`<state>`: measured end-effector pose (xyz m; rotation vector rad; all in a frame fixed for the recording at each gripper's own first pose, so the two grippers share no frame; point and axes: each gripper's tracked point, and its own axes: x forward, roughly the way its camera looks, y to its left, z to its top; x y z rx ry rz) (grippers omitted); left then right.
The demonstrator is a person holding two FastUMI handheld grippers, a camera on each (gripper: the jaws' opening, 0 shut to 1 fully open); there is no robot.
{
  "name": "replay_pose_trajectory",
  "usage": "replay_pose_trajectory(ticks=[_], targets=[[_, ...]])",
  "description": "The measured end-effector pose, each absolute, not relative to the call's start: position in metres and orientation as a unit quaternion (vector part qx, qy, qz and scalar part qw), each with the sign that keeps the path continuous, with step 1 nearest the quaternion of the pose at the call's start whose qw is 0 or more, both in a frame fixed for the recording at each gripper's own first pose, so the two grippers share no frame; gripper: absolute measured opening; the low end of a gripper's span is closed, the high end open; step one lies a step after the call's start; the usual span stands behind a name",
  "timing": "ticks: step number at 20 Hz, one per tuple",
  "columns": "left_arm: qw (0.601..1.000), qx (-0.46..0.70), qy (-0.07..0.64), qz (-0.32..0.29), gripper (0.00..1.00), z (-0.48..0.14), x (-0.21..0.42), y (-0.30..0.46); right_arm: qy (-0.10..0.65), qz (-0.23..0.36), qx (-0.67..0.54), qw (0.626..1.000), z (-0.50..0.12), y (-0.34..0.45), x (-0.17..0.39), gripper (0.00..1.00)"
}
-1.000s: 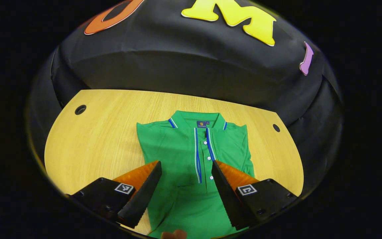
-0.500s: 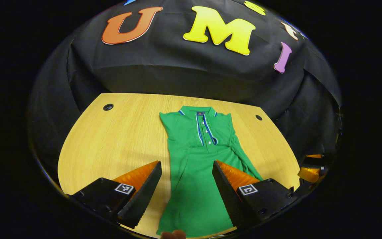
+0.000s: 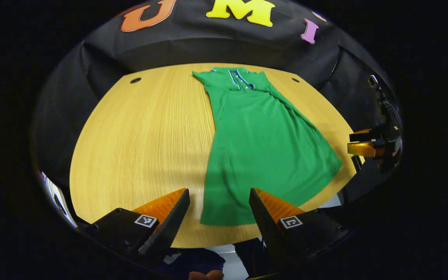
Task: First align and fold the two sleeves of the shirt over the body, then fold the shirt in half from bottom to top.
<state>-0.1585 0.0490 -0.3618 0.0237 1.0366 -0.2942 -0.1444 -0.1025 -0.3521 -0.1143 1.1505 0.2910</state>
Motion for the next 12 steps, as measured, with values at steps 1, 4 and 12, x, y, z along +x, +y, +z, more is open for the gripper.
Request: replay_pose_trajectory(ticks=[1,4,12], targets=[[0.855,0.011,0.498,-0.141,0.99,-0.368,-0.162,0.048,0.548,0.137,-0.059,0.823,-0.361,-0.103,-0.149,0.93],[0.854,0.031,0.497,-0.147,0.99,-0.381,-0.171,0.046,0.556,0.145,-0.077,0.815,-0.377,-0.097,-0.157,0.95],[0.846,0.086,0.502,-0.154,0.99,-0.400,-0.176,0.042,0.566,0.136,-0.091,0.808,-0.406,-0.095,-0.154,0.96]])
